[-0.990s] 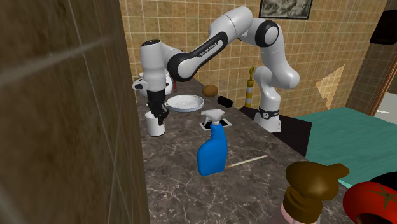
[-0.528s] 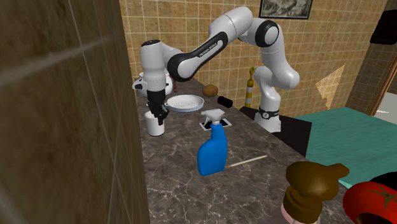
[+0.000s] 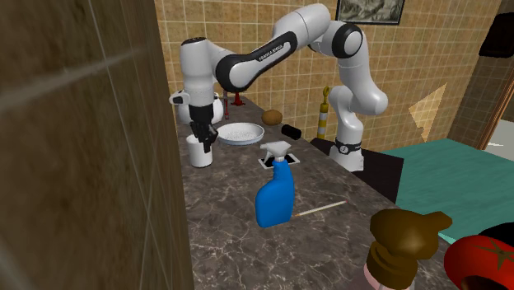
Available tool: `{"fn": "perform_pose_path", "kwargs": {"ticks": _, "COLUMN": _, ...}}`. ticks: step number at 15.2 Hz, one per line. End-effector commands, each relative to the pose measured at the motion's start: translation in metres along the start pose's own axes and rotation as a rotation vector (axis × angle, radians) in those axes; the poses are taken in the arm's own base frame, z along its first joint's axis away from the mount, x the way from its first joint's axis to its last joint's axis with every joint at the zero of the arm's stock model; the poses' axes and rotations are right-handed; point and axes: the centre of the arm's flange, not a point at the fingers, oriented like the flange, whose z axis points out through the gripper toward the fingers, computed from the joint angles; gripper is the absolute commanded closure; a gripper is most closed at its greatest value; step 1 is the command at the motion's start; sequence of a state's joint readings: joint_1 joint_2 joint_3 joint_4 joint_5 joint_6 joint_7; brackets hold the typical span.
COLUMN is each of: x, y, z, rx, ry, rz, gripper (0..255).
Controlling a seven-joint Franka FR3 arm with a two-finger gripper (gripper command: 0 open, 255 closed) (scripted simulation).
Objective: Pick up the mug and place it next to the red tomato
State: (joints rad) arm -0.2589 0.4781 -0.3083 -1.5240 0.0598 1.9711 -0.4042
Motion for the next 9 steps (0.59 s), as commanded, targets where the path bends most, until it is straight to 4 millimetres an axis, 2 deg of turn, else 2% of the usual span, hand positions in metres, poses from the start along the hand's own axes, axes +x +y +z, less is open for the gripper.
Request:
{"fn": "perform_pose_path", "kwargs": {"ticks": 1, "x": 0.001, "y": 0.0, "z": -0.011, "rx": 0.0, "ry": 0.0, "rz": 0.0, "gripper": 255}}
{"fn": "perform_pose_path", "kwargs": {"ticks": 9, "x": -0.001, "y": 0.003, "z": -0.053, "rx": 0.0, "ry": 0.0, "rz": 0.0, "gripper": 255}}
